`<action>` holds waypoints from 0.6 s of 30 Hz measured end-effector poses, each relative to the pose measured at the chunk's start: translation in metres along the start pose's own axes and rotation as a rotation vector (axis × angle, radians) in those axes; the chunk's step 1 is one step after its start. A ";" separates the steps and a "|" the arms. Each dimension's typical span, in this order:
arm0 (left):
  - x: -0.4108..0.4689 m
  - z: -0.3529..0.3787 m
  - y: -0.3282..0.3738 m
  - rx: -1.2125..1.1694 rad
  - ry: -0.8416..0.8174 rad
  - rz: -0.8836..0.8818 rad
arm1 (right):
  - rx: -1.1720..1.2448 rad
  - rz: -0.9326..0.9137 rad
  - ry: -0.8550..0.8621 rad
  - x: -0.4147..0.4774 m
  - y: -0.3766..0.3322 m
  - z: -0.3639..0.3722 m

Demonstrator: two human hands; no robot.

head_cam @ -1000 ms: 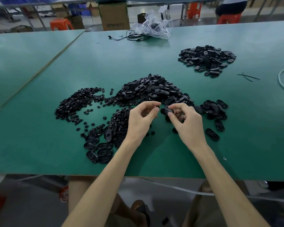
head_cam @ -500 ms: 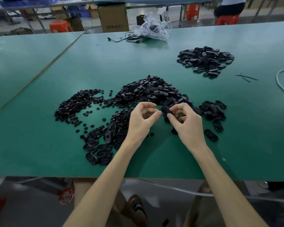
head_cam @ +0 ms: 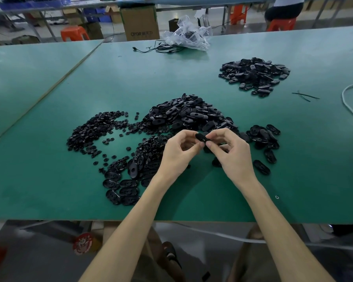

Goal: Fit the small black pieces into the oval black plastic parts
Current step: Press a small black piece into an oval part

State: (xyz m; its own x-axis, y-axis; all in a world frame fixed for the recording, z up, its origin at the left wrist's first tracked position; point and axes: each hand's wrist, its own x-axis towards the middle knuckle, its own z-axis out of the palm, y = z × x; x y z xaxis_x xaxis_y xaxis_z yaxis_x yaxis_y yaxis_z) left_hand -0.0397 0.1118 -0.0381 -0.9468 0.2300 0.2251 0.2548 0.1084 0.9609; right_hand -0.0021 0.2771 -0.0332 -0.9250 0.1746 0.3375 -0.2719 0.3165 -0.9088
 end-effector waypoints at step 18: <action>0.000 0.000 0.000 0.028 -0.010 -0.031 | -0.001 0.025 0.002 0.001 0.001 0.001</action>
State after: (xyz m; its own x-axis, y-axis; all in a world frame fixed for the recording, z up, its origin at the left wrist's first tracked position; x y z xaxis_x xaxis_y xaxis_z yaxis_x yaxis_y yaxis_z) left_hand -0.0400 0.1116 -0.0377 -0.9523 0.2359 0.1938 0.2311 0.1425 0.9624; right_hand -0.0035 0.2765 -0.0342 -0.9310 0.1842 0.3152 -0.2486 0.3125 -0.9168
